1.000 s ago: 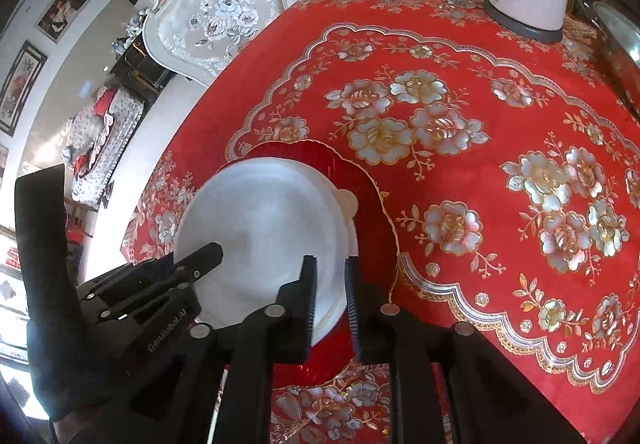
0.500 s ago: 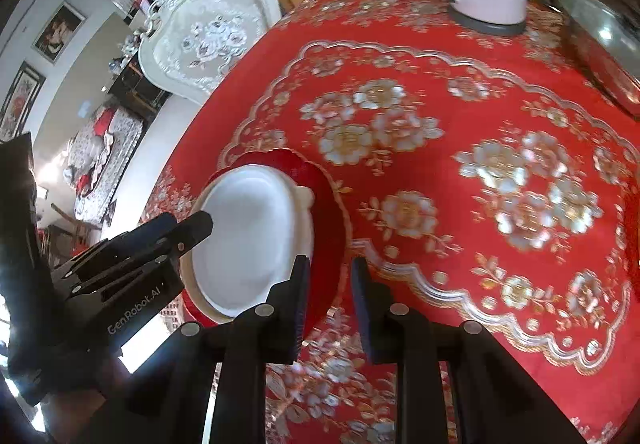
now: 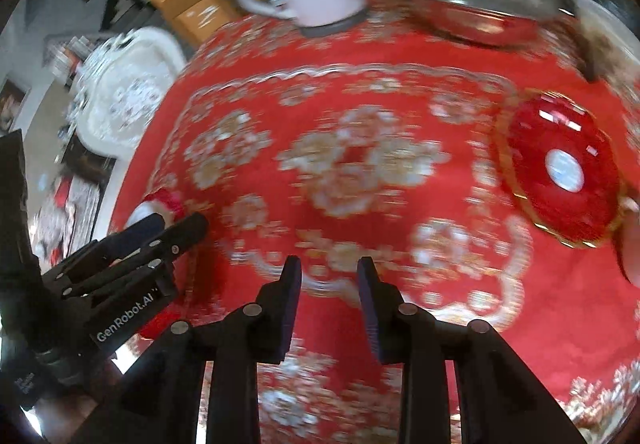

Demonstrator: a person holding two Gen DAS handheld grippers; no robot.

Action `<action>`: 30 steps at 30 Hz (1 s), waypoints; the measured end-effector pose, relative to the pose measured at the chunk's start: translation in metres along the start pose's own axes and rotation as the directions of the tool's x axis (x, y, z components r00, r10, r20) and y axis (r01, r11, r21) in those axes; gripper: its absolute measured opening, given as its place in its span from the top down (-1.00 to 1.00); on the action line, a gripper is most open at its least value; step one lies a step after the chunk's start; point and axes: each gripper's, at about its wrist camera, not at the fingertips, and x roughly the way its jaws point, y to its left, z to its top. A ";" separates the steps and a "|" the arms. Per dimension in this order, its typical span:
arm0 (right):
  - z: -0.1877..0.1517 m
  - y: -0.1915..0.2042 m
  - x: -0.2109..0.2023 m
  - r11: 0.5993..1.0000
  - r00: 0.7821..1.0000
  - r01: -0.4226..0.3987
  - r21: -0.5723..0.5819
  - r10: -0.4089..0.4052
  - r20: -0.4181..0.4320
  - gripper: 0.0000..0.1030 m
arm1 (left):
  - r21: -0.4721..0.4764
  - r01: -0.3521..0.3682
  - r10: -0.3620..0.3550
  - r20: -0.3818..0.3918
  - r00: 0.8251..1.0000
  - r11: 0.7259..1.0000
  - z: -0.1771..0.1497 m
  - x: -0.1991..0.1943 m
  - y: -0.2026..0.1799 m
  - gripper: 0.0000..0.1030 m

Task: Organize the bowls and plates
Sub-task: 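Open the left tool and pull it away from the stack, then move the left tool to the red scalloped glass bowl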

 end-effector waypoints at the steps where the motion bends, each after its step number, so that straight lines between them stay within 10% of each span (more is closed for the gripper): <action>1: -0.001 -0.012 -0.004 1.000 1.000 0.008 0.023 -0.008 0.005 0.40 | 0.016 0.003 -0.003 0.000 1.000 1.000 0.002 0.001 -0.009 -0.01; 16: -0.030 -0.172 -0.054 0.944 0.993 0.076 0.321 -0.099 0.057 0.30 | 0.218 0.099 -0.090 -0.050 0.995 0.971 0.023 0.024 -0.148 -0.15; 30: -0.023 -0.232 -0.040 0.891 0.996 0.015 0.454 -0.055 0.076 0.29 | 0.266 0.149 -0.123 -0.114 0.986 0.952 0.051 0.066 -0.206 -0.15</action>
